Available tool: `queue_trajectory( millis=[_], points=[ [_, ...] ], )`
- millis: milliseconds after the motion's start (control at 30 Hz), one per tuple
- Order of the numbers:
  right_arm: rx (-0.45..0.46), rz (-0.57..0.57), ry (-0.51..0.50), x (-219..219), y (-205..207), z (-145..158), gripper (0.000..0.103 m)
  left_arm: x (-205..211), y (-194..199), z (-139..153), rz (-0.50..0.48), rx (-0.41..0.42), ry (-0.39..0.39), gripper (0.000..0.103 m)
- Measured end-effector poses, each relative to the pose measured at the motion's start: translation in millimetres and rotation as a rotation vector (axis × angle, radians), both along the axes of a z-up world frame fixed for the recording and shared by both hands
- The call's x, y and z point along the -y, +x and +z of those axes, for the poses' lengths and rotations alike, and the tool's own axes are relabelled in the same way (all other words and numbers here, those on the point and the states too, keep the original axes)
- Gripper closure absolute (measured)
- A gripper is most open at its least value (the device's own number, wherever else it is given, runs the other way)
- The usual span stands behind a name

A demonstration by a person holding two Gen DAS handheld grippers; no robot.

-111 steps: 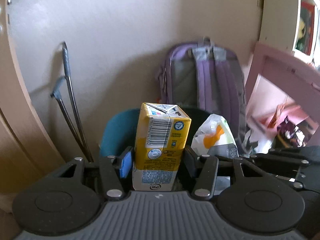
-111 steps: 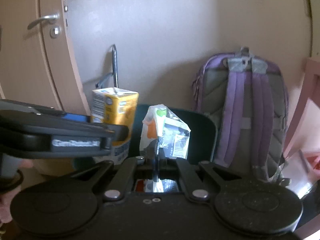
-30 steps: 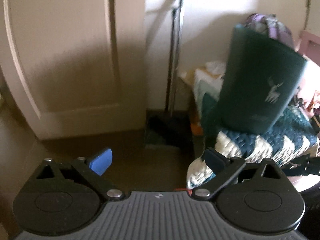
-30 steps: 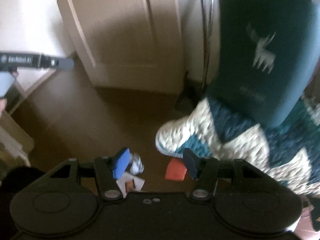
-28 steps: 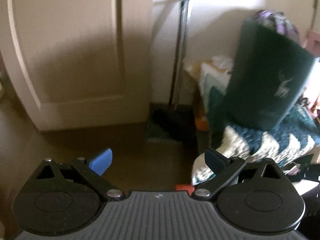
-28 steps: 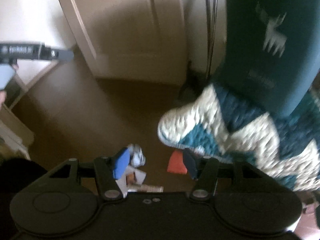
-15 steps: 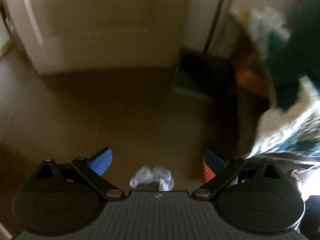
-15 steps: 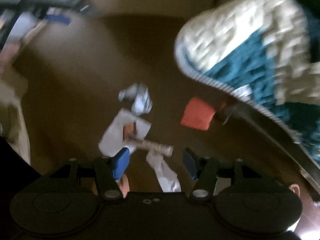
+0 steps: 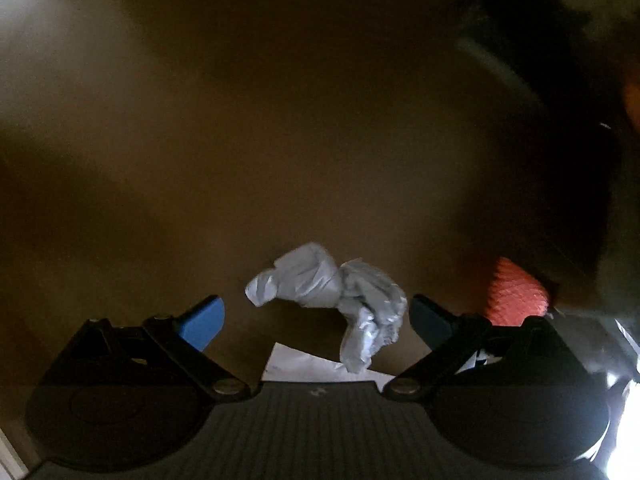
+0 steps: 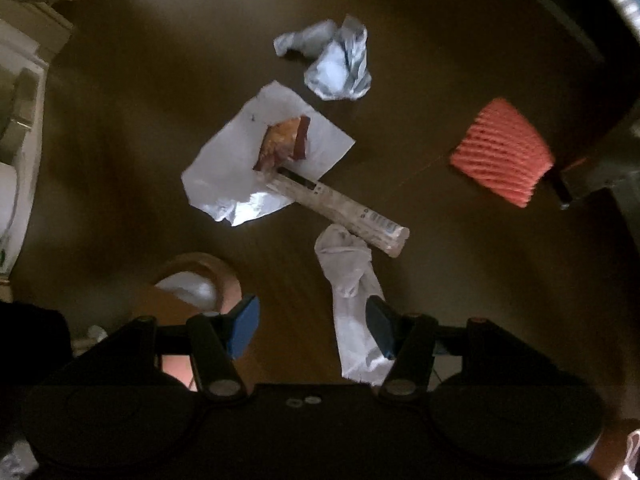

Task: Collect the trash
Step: 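Grasp crumpled white paper with the left tool while the right tool grasps a white sock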

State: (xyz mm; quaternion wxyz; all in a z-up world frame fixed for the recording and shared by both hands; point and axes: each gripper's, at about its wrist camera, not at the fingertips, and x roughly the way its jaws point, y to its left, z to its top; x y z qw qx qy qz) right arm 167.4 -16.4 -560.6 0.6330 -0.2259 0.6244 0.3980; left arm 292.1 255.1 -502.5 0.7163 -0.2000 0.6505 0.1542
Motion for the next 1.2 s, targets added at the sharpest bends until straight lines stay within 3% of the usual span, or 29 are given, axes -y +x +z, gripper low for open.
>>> queue_trajectory(
  millis=[167, 300, 467, 600, 633, 700, 767, 800, 1000, 1200],
  points=[
    [0.023, 0.0, -0.035, -13, 9, -33, 0.045, -20, 8, -45, 0.191, -0.074, -0.095, 0.004],
    [0.02, -0.004, -0.063, -19, 16, -54, 0.045, -27, 12, -68, 0.288, -0.094, -0.128, 0.004],
    [0.017, 0.011, -0.088, -22, 12, -71, 0.045, -23, 15, -87, 0.316, -0.113, -0.166, 0.004],
    [0.022, 0.011, -0.113, -23, 11, -80, 0.048, -17, 19, -97, 0.297, -0.133, -0.147, 0.005],
    [0.021, 0.005, -0.117, -22, 12, -81, 0.048, -15, 19, -98, 0.292, -0.134, -0.15, 0.012],
    [0.01, -0.008, -0.112, -21, 14, -83, 0.051, -12, 19, -99, 0.279, -0.139, -0.137, 0.015],
    [0.008, -0.003, -0.13, -22, 15, -86, 0.064, -10, 19, -97, 0.264, -0.141, -0.124, 0.016],
    [0.013, 0.0, -0.14, -22, 15, -87, 0.074, -9, 18, -96, 0.262, -0.139, -0.116, 0.022],
    [0.018, -0.017, -0.149, -20, 17, -85, 0.092, -11, 14, -87, 0.226, -0.137, -0.066, 0.07],
    [0.027, -0.111, -0.104, -6, 19, -60, 0.095, -18, 6, -74, 0.211, -0.123, -0.066, 0.074]
  ],
)
